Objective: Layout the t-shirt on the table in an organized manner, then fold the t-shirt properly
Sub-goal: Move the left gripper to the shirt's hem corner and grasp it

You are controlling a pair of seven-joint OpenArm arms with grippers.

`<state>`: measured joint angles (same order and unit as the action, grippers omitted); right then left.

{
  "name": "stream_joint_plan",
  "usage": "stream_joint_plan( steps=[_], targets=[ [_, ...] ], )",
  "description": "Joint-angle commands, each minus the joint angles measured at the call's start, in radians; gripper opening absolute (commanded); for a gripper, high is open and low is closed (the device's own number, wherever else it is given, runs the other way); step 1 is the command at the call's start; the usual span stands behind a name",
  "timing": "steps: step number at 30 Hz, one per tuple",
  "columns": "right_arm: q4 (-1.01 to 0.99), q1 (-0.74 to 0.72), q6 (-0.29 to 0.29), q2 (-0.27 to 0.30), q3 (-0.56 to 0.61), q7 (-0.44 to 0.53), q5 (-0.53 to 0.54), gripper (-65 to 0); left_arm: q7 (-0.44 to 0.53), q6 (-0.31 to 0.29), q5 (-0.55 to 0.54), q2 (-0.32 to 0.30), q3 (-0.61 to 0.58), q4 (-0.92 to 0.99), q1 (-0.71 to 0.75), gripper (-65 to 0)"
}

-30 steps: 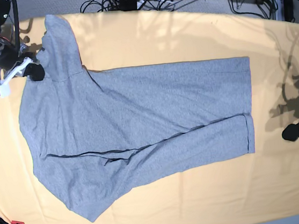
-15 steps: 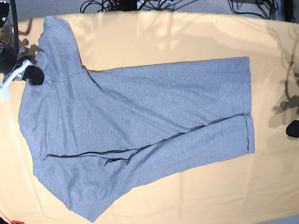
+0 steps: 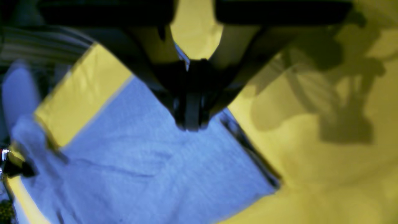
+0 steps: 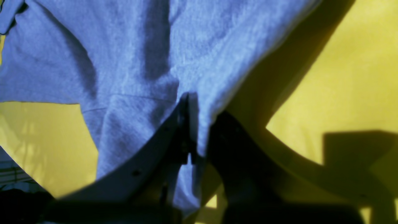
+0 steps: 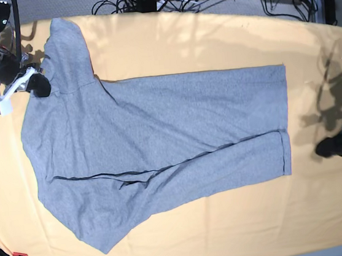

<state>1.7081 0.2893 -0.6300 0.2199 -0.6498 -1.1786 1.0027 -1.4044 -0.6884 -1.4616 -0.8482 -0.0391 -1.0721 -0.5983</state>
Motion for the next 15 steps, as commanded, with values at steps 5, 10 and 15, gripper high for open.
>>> stream_joint_plan(
  steps=[5, 10, 15],
  targets=[
    [0.020, -0.006, -0.006, 0.016, -0.005, 0.015, 0.018, -65.0, 0.008, 0.029, -0.022, -0.024, 0.067, -0.183, 0.137, -65.0],
    [0.020, -0.006, -0.006, 0.016, -0.005, 0.015, 0.018, -65.0, 0.008, 0.031, -0.022, -0.007, 0.259, -0.214, 0.272, -65.0],
    [0.020, -0.006, -0.006, 0.016, -0.005, 0.015, 0.019, -65.0, 0.008, 0.046, -0.022, 0.017, 0.468, -0.214, 0.434, -65.0]
  ],
)
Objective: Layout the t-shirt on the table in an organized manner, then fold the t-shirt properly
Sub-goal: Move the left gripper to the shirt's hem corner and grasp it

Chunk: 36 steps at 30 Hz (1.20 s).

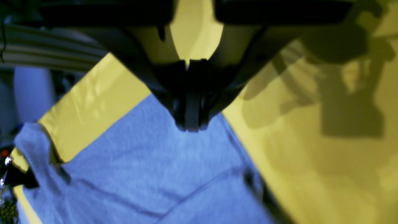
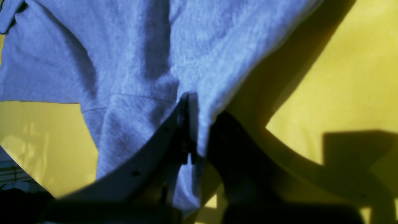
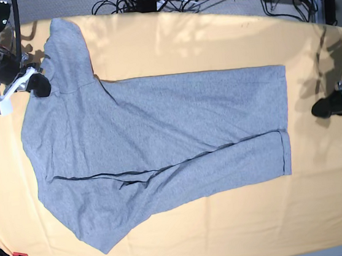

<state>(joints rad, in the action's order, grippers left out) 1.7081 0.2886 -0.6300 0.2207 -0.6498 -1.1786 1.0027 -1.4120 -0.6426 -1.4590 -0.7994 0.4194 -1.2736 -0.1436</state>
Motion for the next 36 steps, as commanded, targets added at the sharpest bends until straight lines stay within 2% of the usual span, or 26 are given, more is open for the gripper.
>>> stream_joint_plan(
  steps=[1, 5, 12, 13, 17, 18, 19, 24, 29, 36],
  targets=[
    [0.020, -0.006, -0.006, 0.016, -0.005, 0.015, 0.019, -65.0, 0.016, 0.000, -0.025, -0.026, 0.042, -0.013, 0.010, -65.0],
    [0.020, -0.006, -0.006, 0.015, -0.005, 0.015, 0.022, -65.0, 0.016, 0.000, -0.025, 0.031, 0.134, -0.013, 0.103, -65.0],
    [0.020, -0.006, -0.006, 0.015, -0.005, 0.014, 0.022, -65.0, 0.016, 0.000, -0.025, 0.166, 0.132, -0.013, 0.153, -65.0],
    [0.020, -0.006, -0.007, 0.015, -0.005, 0.014, 0.022, -65.0, 0.016, 0.000, -0.025, 0.180, 0.132, -0.013, 0.153, -62.5],
    [0.020, -0.006, -0.007, 0.015, -0.005, 0.014, 0.022, -65.0, 0.016, 0.000, -0.025, 0.210, 0.133, -0.013, 0.151, -28.9],
    [0.020, -0.005, -0.007, 0.015, -0.005, 0.013, 0.022, -65.0, 0.016, -0.001, -0.025, 0.213, 0.133, -0.013, 0.151, -23.3],
    [0.020, -0.006, -0.007, 0.015, -0.005, 0.012, 0.022, -65.0, 0.016, 0.000, -0.025, 0.217, 0.132, -0.013, 0.151, -20.5],
    [0.020, -0.006, -0.007, 0.015, -0.005, 0.016, 0.023, -65.0, 0.016, 0.000, -0.024, 0.232, 0.132, -0.013, 0.151, -20.1],
    [0.020, -0.006, -0.021, 0.015, -0.005, 0.014, 0.047, -65.0, 0.026, 0.001, 0.126, 0.235, 0.133, -0.013, 0.152, -20.1],
    [0.020, -0.006, -0.025, 0.016, -0.005, 0.014, 0.046, -65.0, 0.035, 0.001, 0.113, 0.246, 0.133, -0.013, 0.151, -20.1]
  ],
)
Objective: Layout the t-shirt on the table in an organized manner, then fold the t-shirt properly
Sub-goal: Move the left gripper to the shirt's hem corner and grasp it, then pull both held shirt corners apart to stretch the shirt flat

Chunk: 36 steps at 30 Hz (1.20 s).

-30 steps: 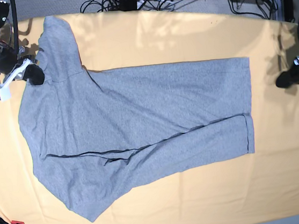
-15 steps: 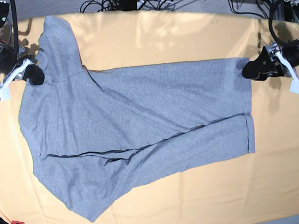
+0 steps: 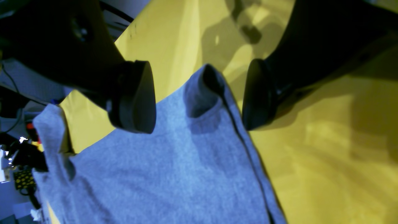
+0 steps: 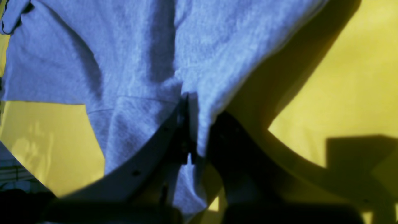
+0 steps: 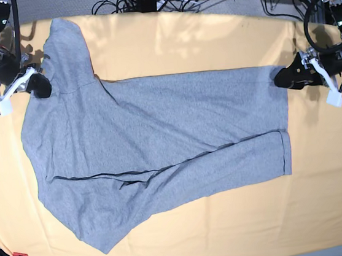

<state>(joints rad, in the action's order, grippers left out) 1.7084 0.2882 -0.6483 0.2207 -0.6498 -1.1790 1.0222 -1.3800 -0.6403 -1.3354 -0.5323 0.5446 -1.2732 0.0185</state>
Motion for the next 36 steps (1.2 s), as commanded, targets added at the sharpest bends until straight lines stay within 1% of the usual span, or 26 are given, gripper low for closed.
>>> stream_joint_plan(
  steps=[1, 6, 13, 14, 15, 16, 17, 20, 21, 24, 28, 31, 33, 36],
  targets=[
    [0.019, -0.006, -0.007, 0.015, -0.005, 0.015, 0.026, -65.0, 0.003, -0.002, -0.011, -0.014, 0.008, -0.013, -0.010, -20.1],
    [0.019, -0.005, -0.007, 0.015, -0.005, 0.015, 0.026, -65.0, 0.001, -0.002, -0.038, 0.015, 0.007, -0.013, -0.010, -20.1],
    [0.019, -0.005, -0.007, 0.015, -0.005, 0.015, 0.026, -65.0, -0.012, -0.002, -0.068, 0.019, 0.007, -0.013, -0.010, -20.2],
    [0.019, -0.005, -0.007, 0.015, -0.005, 0.015, 0.026, -65.0, -0.012, -0.003, -0.068, 0.020, 0.007, -0.013, -0.010, -21.2],
    [0.019, -0.005, -0.007, 0.015, -0.005, 0.015, 0.026, -65.0, -0.011, -0.003, -0.068, 0.020, 0.007, -0.013, -0.010, -24.0],
    [0.019, -0.006, -0.007, 0.015, -0.005, 0.015, 0.026, -65.0, -0.011, -0.008, -0.068, 0.019, 0.008, -0.013, -0.011, -29.1],
    [0.019, -0.005, -0.007, 0.015, -0.005, 0.015, 0.026, -65.0, -0.011, -0.023, -0.068, 0.019, 0.008, -0.013, -0.011, -36.1],
    [0.019, -0.005, -0.008, 0.016, -0.005, 0.015, 0.026, -65.0, -0.007, -0.046, -0.067, 0.019, 0.008, -0.013, -0.011, -63.4],
    [0.019, -0.006, -0.008, 0.016, -0.005, 0.015, 0.026, -65.0, -0.004, -0.048, -0.067, 0.019, 0.008, -0.013, -0.011, -65.0],
    [0.019, -0.006, -0.034, 0.024, -0.005, 0.015, 0.026, -65.0, 0.004, -0.048, -0.066, 0.019, 0.008, -0.013, -0.014, -65.0],
    [0.019, -0.006, -0.033, 0.070, -0.006, 0.016, 0.025, -65.0, 0.043, -0.048, -0.019, 0.008, 0.008, -0.013, -0.025, -65.0],
    [0.019, -0.005, -0.032, 0.111, -0.006, 0.015, 0.019, -65.0, 0.086, -0.047, 0.041, -0.023, 0.008, -0.013, -0.033, -65.0],
    [0.019, -0.005, -0.025, 0.134, -0.006, 0.015, 0.013, -65.0, 0.124, -0.047, 0.052, -0.050, 0.008, -0.013, -0.032, -65.0],
    [0.019, -0.005, -0.011, 0.158, -0.006, 0.016, 0.010, -65.0, 0.150, -0.048, 0.054, -0.090, 0.008, -0.013, -0.038, -65.0]
  ],
)
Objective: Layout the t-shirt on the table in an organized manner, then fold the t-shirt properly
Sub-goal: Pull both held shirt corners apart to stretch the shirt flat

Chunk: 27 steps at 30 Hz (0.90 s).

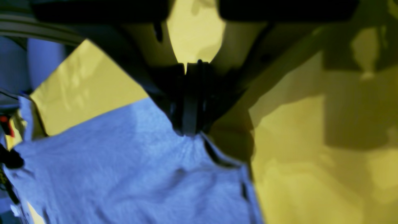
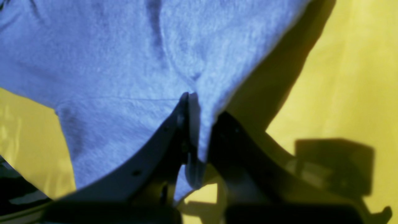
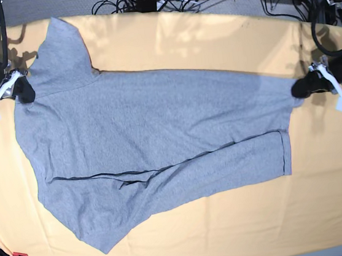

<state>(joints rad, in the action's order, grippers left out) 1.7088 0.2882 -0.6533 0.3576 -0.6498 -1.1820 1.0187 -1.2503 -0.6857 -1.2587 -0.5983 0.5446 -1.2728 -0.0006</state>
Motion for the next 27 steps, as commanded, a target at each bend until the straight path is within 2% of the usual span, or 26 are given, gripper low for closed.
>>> stream_joint_plan(
  steps=[1, 6, 10, 13, 16, 21, 27],
  targets=[
    [0.019, -0.006, 0.003, 0.025, -0.006, 0.018, 0.013, -65.0, 0.019, -0.002, -0.023, -0.036, 0.008, -0.013, -0.025, -65.0],
    [0.019, -0.005, 0.017, 0.027, -0.006, 0.015, -0.027, -65.0, 0.019, -0.002, -0.006, -0.094, 0.008, -0.013, -0.042, -65.0],
    [0.019, -0.005, 0.036, 0.027, -0.006, -0.018, -0.052, -65.0, -0.010, -0.002, -0.011, -0.105, 0.008, -0.013, -0.042, -65.0],
    [0.019, -0.005, -0.008, 0.027, -0.006, -0.082, -0.001, -65.0, -0.090, -0.002, -0.077, -0.102, 0.008, -0.013, -0.038, -65.0],
    [0.019, -0.002, -0.045, 0.027, -0.006, -0.145, 0.089, -65.0, -0.146, -0.003, -0.220, -0.106, 0.007, -0.014, -0.026, -65.0],
    [0.039, 0.007, -0.045, 0.028, -0.006, -0.214, 0.183, -65.0, -0.146, -0.012, -0.225, -0.106, 0.006, -0.018, 0.012, -65.0],
    [0.193, 0.099, -0.045, 0.033, -0.006, -0.214, 0.181, -65.0, -0.146, -0.012, -0.225, -0.130, 0.006, -0.018, 0.097, -65.0]
  ],
)
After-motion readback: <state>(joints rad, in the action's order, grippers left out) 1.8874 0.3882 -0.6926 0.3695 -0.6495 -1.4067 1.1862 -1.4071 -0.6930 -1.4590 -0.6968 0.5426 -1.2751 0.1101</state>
